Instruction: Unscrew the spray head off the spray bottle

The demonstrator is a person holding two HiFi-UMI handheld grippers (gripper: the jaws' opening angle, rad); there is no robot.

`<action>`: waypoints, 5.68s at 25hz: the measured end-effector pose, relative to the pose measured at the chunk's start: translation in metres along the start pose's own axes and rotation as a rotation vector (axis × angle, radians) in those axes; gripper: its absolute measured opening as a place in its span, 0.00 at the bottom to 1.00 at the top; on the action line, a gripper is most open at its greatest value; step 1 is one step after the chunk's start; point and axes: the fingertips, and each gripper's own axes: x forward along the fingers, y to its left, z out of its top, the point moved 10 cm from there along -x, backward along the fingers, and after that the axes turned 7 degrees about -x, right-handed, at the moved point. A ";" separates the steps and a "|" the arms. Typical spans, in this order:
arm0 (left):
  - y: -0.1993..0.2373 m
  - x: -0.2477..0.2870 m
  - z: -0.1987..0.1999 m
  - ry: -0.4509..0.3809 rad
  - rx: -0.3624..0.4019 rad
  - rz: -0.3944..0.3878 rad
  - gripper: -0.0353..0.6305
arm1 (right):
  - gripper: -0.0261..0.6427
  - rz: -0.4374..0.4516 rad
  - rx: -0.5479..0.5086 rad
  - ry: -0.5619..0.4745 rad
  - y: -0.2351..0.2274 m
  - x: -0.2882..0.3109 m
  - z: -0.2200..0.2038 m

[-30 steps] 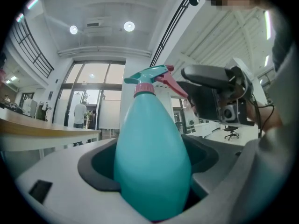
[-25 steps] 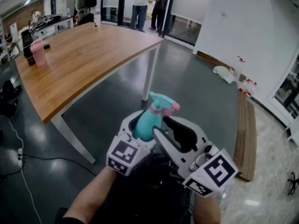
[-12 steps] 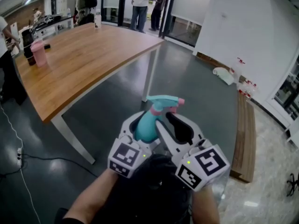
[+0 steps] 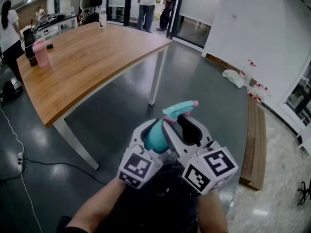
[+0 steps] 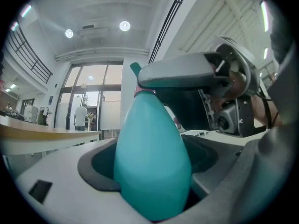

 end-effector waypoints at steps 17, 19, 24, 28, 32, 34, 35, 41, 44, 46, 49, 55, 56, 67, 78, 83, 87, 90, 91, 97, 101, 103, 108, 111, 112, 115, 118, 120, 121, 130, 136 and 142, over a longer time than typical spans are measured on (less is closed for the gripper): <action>0.010 -0.010 0.003 0.044 -0.048 -0.412 0.68 | 0.25 0.377 0.060 -0.089 -0.027 -0.011 -0.009; 0.010 -0.013 0.004 0.052 -0.061 -0.458 0.68 | 0.25 0.432 0.057 -0.099 -0.029 -0.011 -0.009; 0.008 -0.016 0.002 0.068 -0.054 -0.556 0.68 | 0.25 0.534 0.045 -0.122 -0.031 -0.016 -0.011; 0.006 -0.018 -0.001 0.053 -0.067 -0.609 0.68 | 0.25 0.571 0.023 -0.129 -0.030 -0.019 -0.011; 0.004 -0.019 0.000 0.044 -0.065 -0.628 0.68 | 0.25 0.592 0.015 -0.138 -0.031 -0.022 -0.010; 0.004 -0.019 0.000 0.044 -0.057 -0.621 0.68 | 0.25 0.590 0.007 -0.139 -0.031 -0.022 -0.010; 0.005 -0.018 -0.001 0.044 -0.050 -0.609 0.68 | 0.25 0.579 -0.002 -0.136 -0.030 -0.022 -0.010; 0.007 -0.016 -0.001 0.018 -0.005 -0.494 0.68 | 0.26 0.440 -0.083 -0.093 -0.021 -0.022 -0.006; 0.006 -0.015 0.001 -0.011 0.009 -0.434 0.68 | 0.26 0.382 -0.075 -0.090 -0.019 -0.024 -0.005; 0.007 -0.014 0.002 -0.036 0.004 -0.395 0.68 | 0.26 0.335 -0.058 -0.086 -0.017 -0.027 -0.006; 0.007 -0.013 0.003 -0.051 0.019 -0.335 0.68 | 0.26 0.253 -0.033 -0.080 -0.011 -0.028 -0.005; 0.004 -0.008 0.002 -0.028 0.041 -0.196 0.68 | 0.28 0.094 0.034 -0.046 0.001 -0.022 -0.002; 0.003 -0.008 0.002 -0.020 0.041 -0.175 0.68 | 0.28 0.069 0.042 -0.040 0.002 -0.020 -0.003; -0.004 -0.008 0.001 0.010 0.066 -0.134 0.68 | 0.25 0.023 -0.011 0.004 0.008 -0.012 0.001; -0.002 -0.012 0.010 0.004 0.014 -0.286 0.68 | 0.25 0.231 -0.025 -0.089 -0.010 -0.016 0.005; 0.001 -0.017 0.008 0.016 0.032 -0.316 0.68 | 0.25 0.305 0.010 -0.145 -0.016 -0.016 0.007; 0.005 -0.020 0.005 0.046 0.040 -0.276 0.68 | 0.25 0.297 0.024 -0.190 -0.022 -0.016 0.013; 0.010 -0.022 0.000 0.085 0.053 -0.237 0.68 | 0.25 0.270 0.035 -0.243 -0.026 -0.017 0.020; 0.012 -0.022 -0.001 0.094 0.057 -0.230 0.68 | 0.25 0.260 0.037 -0.260 -0.027 -0.017 0.023; 0.022 -0.027 -0.009 0.129 0.061 -0.179 0.68 | 0.25 0.204 0.027 -0.349 -0.031 -0.023 0.045; 0.033 -0.027 -0.015 0.149 0.055 -0.131 0.68 | 0.25 0.171 0.014 -0.395 -0.033 -0.028 0.058; 0.040 -0.028 -0.019 0.161 0.052 -0.102 0.68 | 0.25 0.155 0.003 -0.417 -0.034 -0.030 0.063; 0.050 -0.030 -0.016 0.149 0.028 -0.054 0.68 | 0.25 0.101 -0.059 -0.411 -0.034 -0.030 0.062; 0.050 -0.031 -0.007 0.128 0.026 -0.046 0.68 | 0.25 0.066 -0.082 -0.377 -0.035 -0.028 0.051; 0.050 -0.031 -0.004 0.122 0.024 -0.043 0.68 | 0.25 0.054 -0.089 -0.363 -0.036 -0.026 0.046; 0.050 -0.030 0.004 0.102 0.013 -0.033 0.68 | 0.25 0.020 -0.099 -0.317 -0.037 -0.020 0.028; 0.049 -0.030 0.011 0.087 0.007 -0.024 0.68 | 0.25 -0.005 -0.099 -0.275 -0.038 -0.016 0.011; 0.048 -0.029 0.016 0.082 0.007 -0.019 0.68 | 0.25 -0.018 -0.092 -0.251 -0.038 -0.013 0.002; 0.048 -0.028 0.018 0.081 0.008 -0.017 0.68 | 0.25 -0.023 -0.088 -0.241 -0.038 -0.012 -0.002; 0.046 -0.021 0.029 0.074 0.023 -0.007 0.68 | 0.25 -0.057 -0.062 -0.203 -0.044 -0.011 -0.022; 0.049 -0.018 0.030 0.075 0.021 0.009 0.68 | 0.25 -0.076 -0.060 -0.200 -0.047 -0.011 -0.025; 0.046 -0.014 0.034 0.071 0.025 0.006 0.68 | 0.25 -0.079 -0.072 -0.188 -0.047 -0.011 -0.027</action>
